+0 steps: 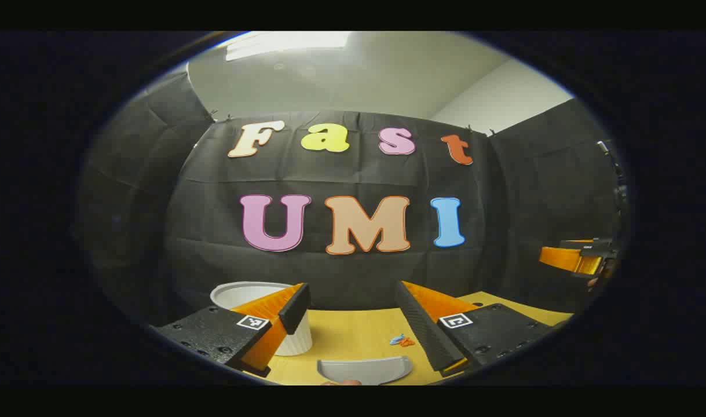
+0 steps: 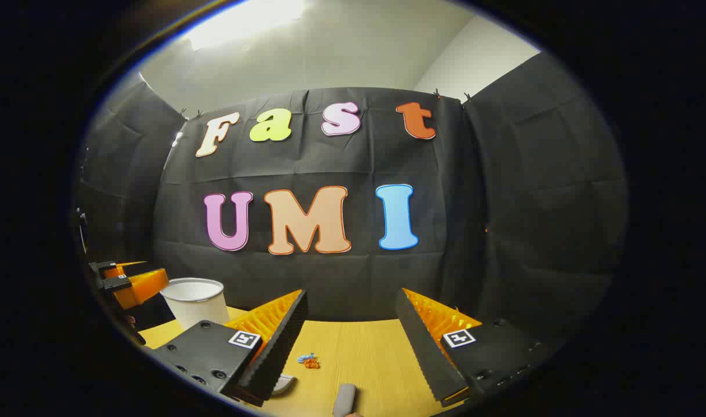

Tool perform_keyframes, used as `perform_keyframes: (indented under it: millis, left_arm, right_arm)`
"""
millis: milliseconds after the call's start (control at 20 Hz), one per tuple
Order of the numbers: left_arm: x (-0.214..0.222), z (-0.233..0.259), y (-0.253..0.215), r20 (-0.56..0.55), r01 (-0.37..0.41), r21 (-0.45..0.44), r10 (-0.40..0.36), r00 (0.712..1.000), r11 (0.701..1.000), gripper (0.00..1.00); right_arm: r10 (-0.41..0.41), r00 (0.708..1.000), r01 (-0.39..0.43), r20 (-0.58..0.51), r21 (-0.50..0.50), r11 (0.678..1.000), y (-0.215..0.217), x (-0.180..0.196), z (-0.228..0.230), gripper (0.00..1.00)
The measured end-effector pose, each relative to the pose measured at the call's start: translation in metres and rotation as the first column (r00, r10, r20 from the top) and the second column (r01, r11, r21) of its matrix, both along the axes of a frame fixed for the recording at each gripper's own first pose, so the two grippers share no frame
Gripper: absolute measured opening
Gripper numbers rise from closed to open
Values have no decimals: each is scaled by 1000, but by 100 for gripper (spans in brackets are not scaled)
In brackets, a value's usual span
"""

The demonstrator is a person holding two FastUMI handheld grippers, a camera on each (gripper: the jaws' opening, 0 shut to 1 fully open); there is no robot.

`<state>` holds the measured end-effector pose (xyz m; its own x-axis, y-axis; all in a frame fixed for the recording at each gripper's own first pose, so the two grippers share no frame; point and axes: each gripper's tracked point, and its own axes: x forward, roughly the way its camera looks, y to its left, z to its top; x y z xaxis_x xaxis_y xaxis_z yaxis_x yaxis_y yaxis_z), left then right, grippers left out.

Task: Pick up the small broom and dustpan from the desktop, sweep the trash into the dustpan with the broom, and then empty the trash into the garbage bin.

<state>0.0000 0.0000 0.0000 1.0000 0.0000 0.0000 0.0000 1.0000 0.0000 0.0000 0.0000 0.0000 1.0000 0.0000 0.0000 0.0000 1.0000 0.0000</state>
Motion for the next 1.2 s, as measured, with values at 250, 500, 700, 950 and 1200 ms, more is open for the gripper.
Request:
perform_keyframes:
  millis: [250,500,700,950,1200]
  left_arm:
    - [-2,6,-3,6,19,27,-20,1000,999,92]
    - [-1,-4,2,-19,-2,31,3,1000,1000,90]
    - [-2,-13,4,-47,-17,33,19,999,999,91]
    - [-1,-16,1,-57,-24,27,26,998,999,92]
    - [0,-20,-2,-65,-29,44,32,997,999,93]
  right_arm:
    - [13,1000,-13,-12,-30,999,3,1,-6,98]
    - [15,999,-16,-32,-34,999,4,5,-11,99]
    - [20,999,-21,-38,-38,999,6,8,-13,98]
    - [17,999,-19,-48,-41,999,3,9,-17,98]
    - [15,998,-18,-58,-45,999,0,11,-19,98]
